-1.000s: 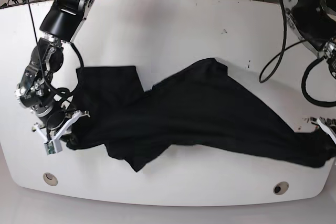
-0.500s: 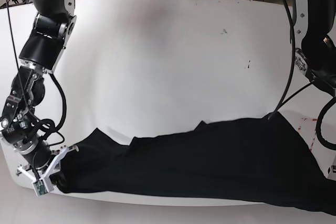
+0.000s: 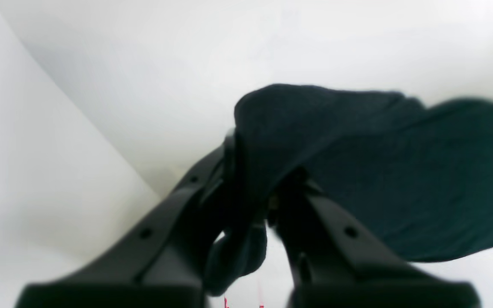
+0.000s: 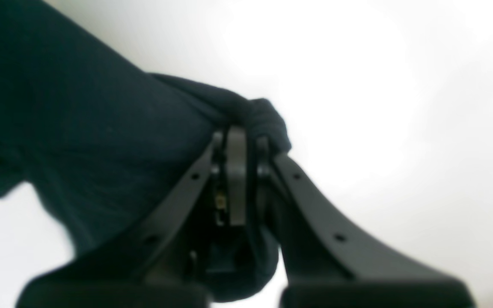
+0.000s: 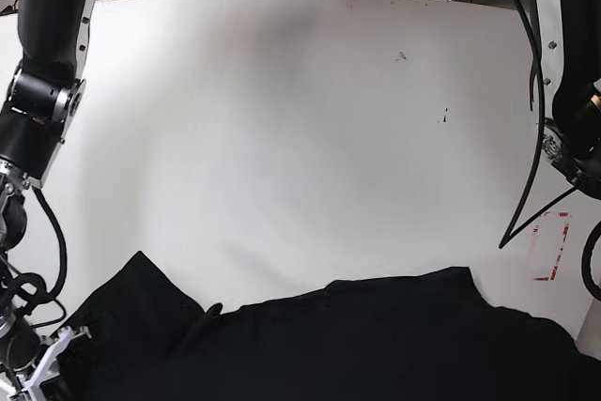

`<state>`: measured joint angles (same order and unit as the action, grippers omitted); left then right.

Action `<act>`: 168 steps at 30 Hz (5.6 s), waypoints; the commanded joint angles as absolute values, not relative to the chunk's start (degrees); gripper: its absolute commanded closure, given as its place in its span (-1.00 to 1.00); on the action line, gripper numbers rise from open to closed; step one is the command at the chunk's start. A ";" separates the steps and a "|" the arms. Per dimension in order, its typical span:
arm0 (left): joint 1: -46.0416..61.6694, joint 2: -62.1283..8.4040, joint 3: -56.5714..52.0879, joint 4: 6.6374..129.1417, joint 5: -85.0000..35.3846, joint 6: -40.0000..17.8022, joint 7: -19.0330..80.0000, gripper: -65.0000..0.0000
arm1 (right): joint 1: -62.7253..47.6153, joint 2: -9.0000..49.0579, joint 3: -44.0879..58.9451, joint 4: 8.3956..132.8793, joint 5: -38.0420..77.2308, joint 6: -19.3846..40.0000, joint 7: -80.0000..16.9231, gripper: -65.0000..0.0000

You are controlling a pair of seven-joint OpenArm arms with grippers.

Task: Fold the T-shirt properly
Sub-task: 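Lay the shirt down with both grippers, stretched between them, then slide the right gripper along the shirt edge toward the hem, then lift the black T-shirt with both grippers and swing it across the table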

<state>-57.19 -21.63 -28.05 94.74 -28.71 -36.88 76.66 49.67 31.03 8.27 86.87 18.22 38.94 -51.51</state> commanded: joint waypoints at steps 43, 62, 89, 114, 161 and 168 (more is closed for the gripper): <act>-2.33 -20.53 -29.85 104.40 -29.14 -40.00 74.77 1.00 | -8.75 10.07 36.70 109.41 17.80 40.00 -57.19 1.00; 8.92 -25.27 -29.58 103.16 -28.97 -40.00 74.68 1.00 | -18.59 4.00 37.58 107.21 17.36 40.00 -52.53 1.00; 12.00 -28.09 -29.41 97.71 -28.97 -40.00 71.08 1.00 | -17.54 4.00 37.93 114.33 17.80 40.00 -55.52 -0.97; 11.47 -26.07 -29.32 97.71 -28.97 -40.00 70.99 1.00 | 20.53 14.64 25.19 71.60 17.36 40.00 -49.98 -0.85; 7.34 -25.98 -28.62 99.30 -29.05 -40.00 71.08 1.00 | 24.84 12.53 17.19 52.62 17.27 40.00 -40.57 0.99; 5.14 -25.98 -27.82 106.77 -29.05 -40.00 71.08 1.00 | 19.74 14.46 18.33 69.32 17.80 40.00 -47.96 1.00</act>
